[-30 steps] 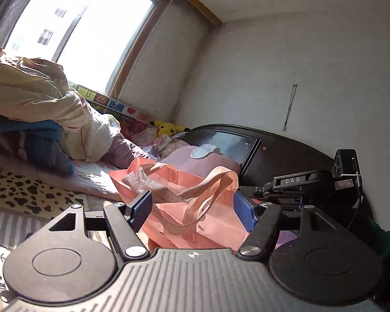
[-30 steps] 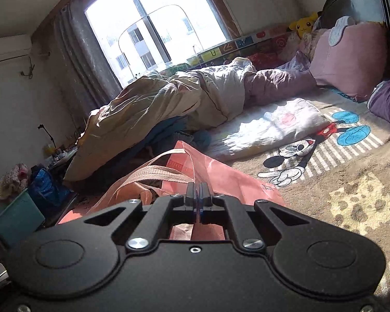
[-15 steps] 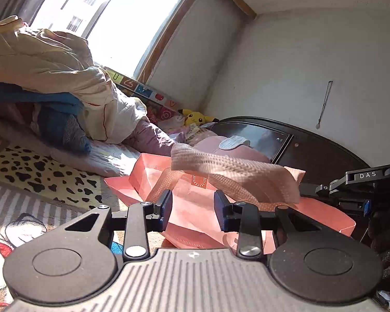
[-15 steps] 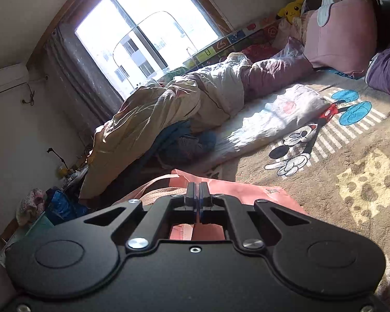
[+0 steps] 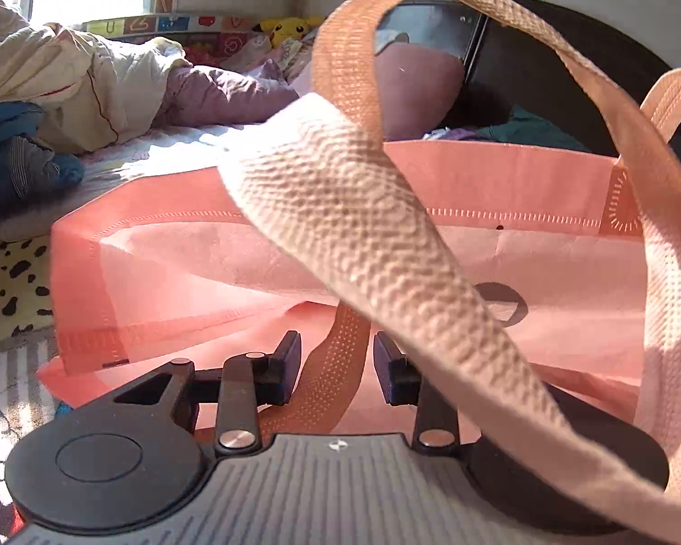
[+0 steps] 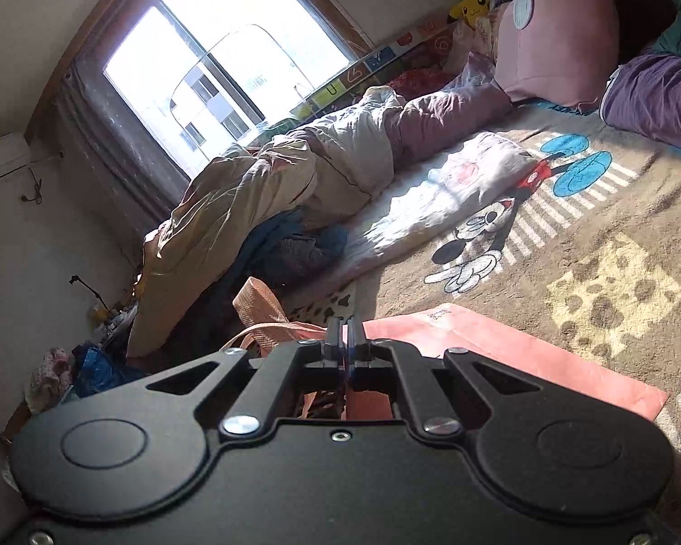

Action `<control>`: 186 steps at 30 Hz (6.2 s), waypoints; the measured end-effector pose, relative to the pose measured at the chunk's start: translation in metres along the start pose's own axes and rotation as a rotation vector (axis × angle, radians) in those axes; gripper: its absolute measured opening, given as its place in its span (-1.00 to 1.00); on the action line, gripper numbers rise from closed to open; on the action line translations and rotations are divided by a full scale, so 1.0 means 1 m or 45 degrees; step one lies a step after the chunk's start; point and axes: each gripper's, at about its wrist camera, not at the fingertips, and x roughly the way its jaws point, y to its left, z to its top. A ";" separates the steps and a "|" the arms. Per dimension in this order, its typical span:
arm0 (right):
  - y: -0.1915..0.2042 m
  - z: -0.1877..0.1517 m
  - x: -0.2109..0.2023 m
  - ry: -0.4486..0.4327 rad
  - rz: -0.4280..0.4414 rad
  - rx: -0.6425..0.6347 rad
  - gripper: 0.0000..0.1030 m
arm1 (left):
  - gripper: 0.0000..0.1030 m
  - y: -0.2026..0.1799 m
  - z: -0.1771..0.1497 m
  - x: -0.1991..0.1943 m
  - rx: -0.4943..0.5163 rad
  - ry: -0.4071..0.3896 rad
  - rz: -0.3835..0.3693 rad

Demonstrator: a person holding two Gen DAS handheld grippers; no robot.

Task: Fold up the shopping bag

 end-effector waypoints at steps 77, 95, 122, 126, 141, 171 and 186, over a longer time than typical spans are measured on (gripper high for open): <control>-0.110 -0.113 0.060 0.367 -0.172 0.024 -0.99 | 0.13 0.158 -0.112 -0.203 0.316 0.301 1.182; -0.028 -0.134 0.135 0.622 0.183 -0.231 -0.91 | 0.23 0.138 -0.122 -0.159 0.377 0.367 0.678; -0.138 -0.101 0.038 0.226 -0.302 0.183 -0.78 | 0.41 0.097 -0.089 -0.214 0.294 -0.007 0.928; -0.129 -0.097 0.030 0.224 -0.351 0.031 -0.36 | 0.41 0.052 -0.094 -0.229 0.341 -0.294 0.644; -0.026 -0.124 0.043 0.315 -0.160 -0.852 -0.37 | 0.12 -0.028 -0.160 -0.074 0.396 -0.032 0.062; -0.018 -0.140 0.038 0.407 0.017 -1.128 0.07 | -0.71 -0.045 -0.163 -0.104 0.807 -0.066 0.112; 0.010 -0.210 0.054 0.449 0.008 -2.070 -0.75 | -0.77 -0.019 -0.147 -0.108 0.884 0.022 -0.050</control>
